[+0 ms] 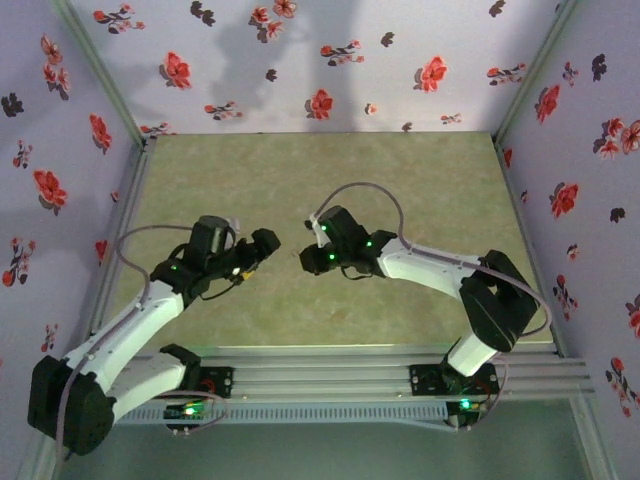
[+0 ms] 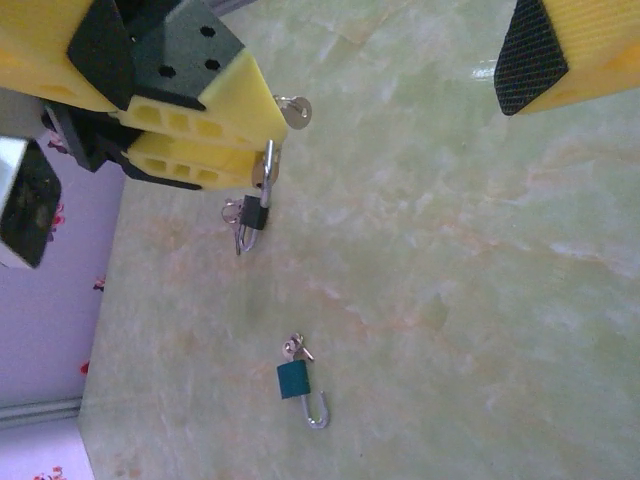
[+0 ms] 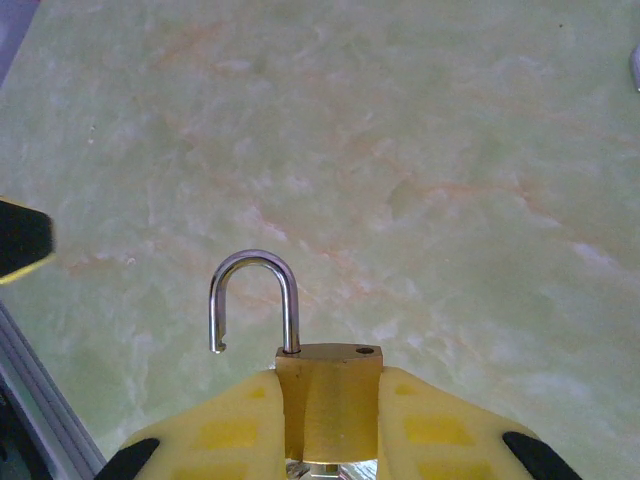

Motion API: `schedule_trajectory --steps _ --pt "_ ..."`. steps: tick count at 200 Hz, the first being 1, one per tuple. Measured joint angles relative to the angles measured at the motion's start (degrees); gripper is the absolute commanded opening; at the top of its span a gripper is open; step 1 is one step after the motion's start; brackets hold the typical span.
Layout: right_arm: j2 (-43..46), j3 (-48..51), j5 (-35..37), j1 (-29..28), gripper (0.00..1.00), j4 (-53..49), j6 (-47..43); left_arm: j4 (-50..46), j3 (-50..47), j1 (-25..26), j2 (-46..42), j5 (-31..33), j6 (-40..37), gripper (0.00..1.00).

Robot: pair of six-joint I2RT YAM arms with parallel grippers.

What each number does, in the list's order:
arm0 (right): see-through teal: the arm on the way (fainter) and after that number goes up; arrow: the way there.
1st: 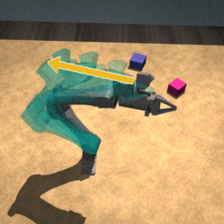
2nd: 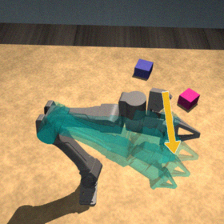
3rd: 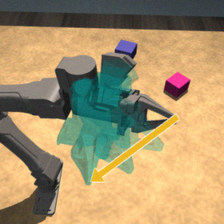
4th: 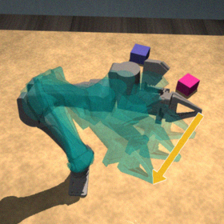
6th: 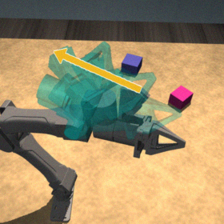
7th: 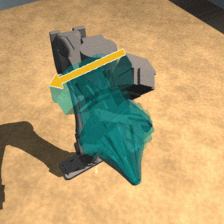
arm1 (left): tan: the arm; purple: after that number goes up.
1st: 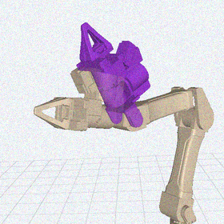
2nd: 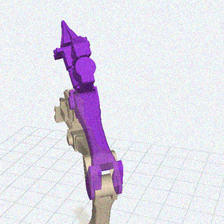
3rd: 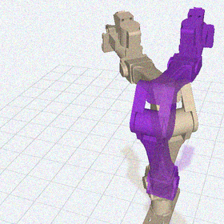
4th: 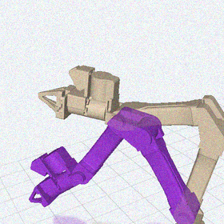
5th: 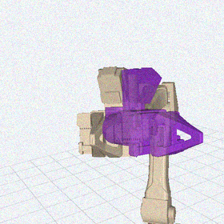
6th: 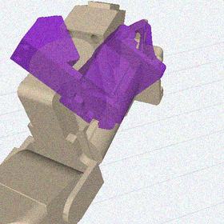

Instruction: Lock with the key

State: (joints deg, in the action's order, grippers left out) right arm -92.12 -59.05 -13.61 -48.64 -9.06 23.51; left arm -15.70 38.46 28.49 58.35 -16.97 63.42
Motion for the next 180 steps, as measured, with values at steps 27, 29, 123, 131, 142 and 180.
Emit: schedule_trajectory --steps 27,29,123,131,142,180 --pt "0.0 0.2 -0.2 0.0 0.0 0.3 0.0 3.7 -0.4 0.3 2.8 -0.7 1.9 0.9" --pt "0.0 0.2 -0.3 0.0 0.0 0.3 0.0 4.0 -0.4 0.4 3.0 -0.7 2.2 0.9" --pt "0.0 0.3 -0.6 -0.8 0.0 0.7 -0.6 12.2 -0.4 3.2 11.2 -1.3 4.3 0.66" --pt "0.0 0.3 -0.6 -1.0 0.0 0.7 -0.6 12.5 -0.4 3.3 11.6 -1.3 4.3 0.63" --pt "0.0 0.3 -0.6 -1.2 0.0 0.7 -0.7 13.0 -0.4 3.4 12.0 -1.3 4.5 0.6" --pt "0.0 0.3 -0.6 -1.7 0.0 0.7 -1.0 14.1 -0.3 3.9 13.5 -1.6 4.9 0.48"
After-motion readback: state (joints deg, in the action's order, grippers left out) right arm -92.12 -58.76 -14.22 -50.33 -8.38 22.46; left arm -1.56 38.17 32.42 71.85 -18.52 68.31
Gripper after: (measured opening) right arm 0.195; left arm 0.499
